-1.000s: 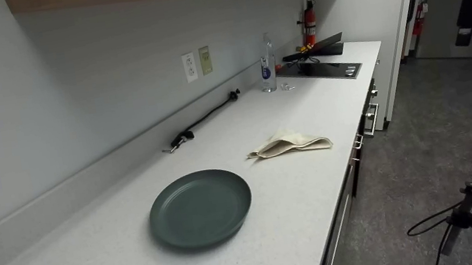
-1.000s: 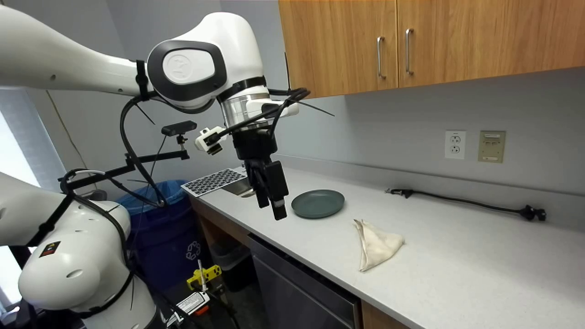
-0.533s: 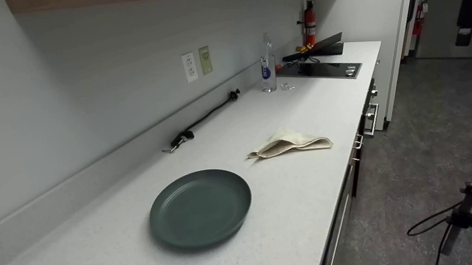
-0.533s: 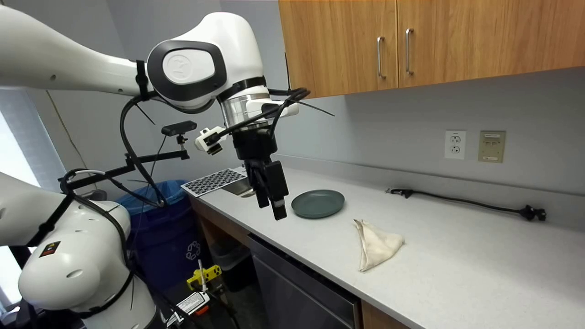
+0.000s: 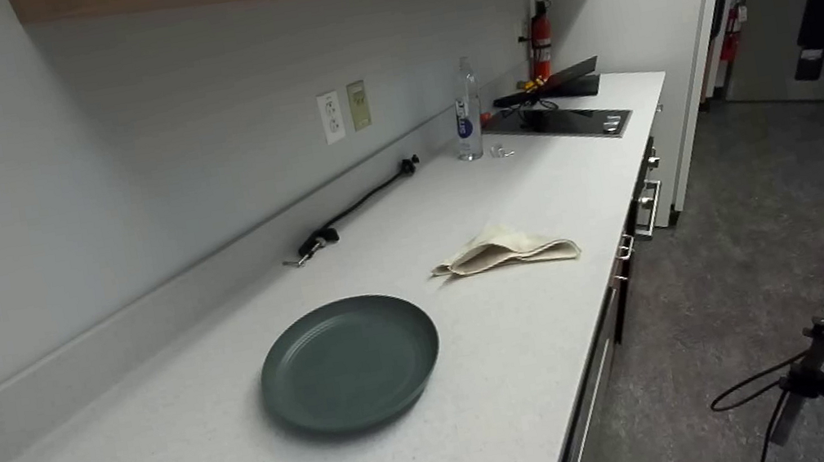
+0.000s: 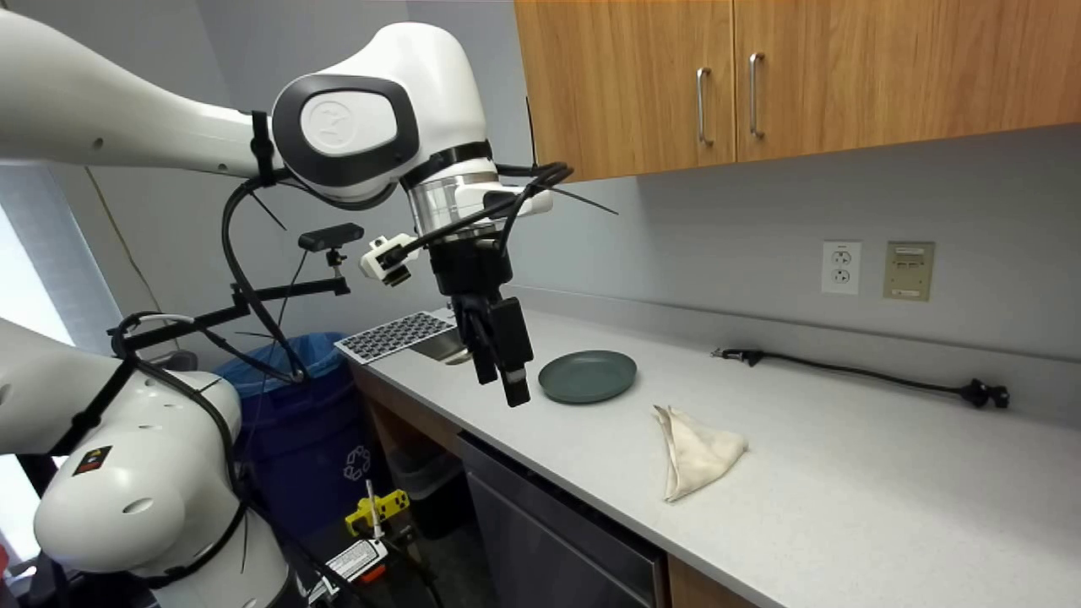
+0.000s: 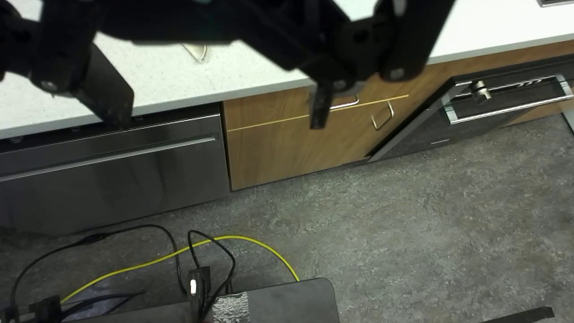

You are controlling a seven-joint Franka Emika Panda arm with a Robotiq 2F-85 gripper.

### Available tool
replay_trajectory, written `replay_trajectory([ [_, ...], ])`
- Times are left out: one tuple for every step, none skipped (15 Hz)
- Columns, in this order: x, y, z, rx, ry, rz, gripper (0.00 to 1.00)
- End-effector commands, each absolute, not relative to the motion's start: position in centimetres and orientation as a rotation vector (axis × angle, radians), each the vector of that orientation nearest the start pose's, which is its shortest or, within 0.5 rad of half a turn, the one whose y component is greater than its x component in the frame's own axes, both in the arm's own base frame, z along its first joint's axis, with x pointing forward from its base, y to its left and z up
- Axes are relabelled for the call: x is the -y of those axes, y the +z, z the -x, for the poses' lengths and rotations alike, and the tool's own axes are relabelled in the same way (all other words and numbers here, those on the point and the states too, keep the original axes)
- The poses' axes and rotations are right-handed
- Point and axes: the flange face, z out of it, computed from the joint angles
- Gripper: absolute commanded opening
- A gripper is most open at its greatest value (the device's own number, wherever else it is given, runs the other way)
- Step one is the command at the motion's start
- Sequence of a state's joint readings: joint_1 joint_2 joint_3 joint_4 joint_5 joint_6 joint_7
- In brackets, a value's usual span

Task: Unfold the cloth on the counter

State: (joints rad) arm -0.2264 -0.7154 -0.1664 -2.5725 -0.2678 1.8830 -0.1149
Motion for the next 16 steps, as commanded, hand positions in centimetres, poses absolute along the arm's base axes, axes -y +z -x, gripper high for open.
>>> replay_trajectory([
  [15.2, 48.9, -30.6, -0.261, 0.02, 3.279, 1.0],
  [15.2, 48.9, -30.6, -0.261, 0.02, 3.279, 1.0],
  [15.2, 48.9, -30.6, -0.261, 0.02, 3.279, 1.0],
  [15.2, 48.9, -30.6, -0.261, 0.02, 3.279, 1.0],
  [15.2, 48.9, -30.6, -0.261, 0.02, 3.279, 1.0],
  [15.2, 48.9, -30.6, -0.261, 0.02, 3.279, 1.0],
  [15.0, 48.9, -30.7, -0.243, 0.015, 3.28, 1.0],
  [14.8, 48.9, -31.0, -0.224, 0.01, 3.275, 1.0],
  [14.5, 48.8, -31.2, -0.209, 0.004, 3.27, 1.0],
  [14.1, 48.8, -31.5, -0.186, -0.011, 3.258, 1.0],
  [13.6, 48.9, -31.8, -0.169, -0.027, 3.25, 1.0],
  [13.1, 48.8, -32.2, -0.153, -0.039, 3.244, 1.0],
  [12.6, 48.7, -32.6, -0.143, -0.046, 3.234, 1.0],
  [12.1, 48.7, -33.0, -0.128, -0.066, 3.214, 1.0],
  [11.7, 48.7, -33.4, -0.124, -0.092, 3.201, 1.0],
  [11.2, 48.6, -34.0, -0.124, -0.14, 3.189, 1.0],
])
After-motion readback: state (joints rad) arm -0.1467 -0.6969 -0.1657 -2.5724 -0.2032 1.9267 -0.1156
